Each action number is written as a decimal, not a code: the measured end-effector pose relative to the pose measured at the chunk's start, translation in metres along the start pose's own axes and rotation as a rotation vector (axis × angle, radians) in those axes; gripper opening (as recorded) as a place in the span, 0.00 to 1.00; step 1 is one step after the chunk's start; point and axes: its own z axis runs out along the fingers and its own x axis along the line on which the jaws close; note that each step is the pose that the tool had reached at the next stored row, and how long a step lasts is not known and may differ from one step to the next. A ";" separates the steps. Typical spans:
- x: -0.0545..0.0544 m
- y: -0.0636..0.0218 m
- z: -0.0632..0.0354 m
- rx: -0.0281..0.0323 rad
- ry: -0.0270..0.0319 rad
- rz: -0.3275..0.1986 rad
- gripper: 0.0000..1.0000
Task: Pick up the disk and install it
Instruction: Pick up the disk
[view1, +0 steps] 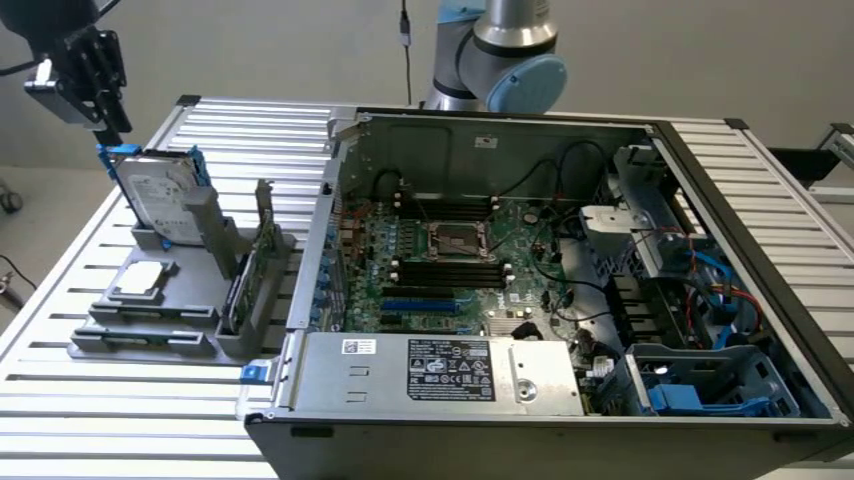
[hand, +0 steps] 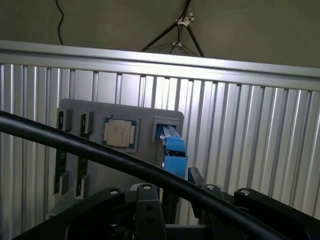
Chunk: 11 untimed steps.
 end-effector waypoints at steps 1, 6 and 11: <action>0.000 0.0000 0.0014 -0.0001 0.0004 -0.001 0.36; 0.000 0.0000 0.0098 0.0021 0.0009 -0.006 0.36; 0.000 0.0001 0.0181 0.0091 0.0016 -0.008 0.36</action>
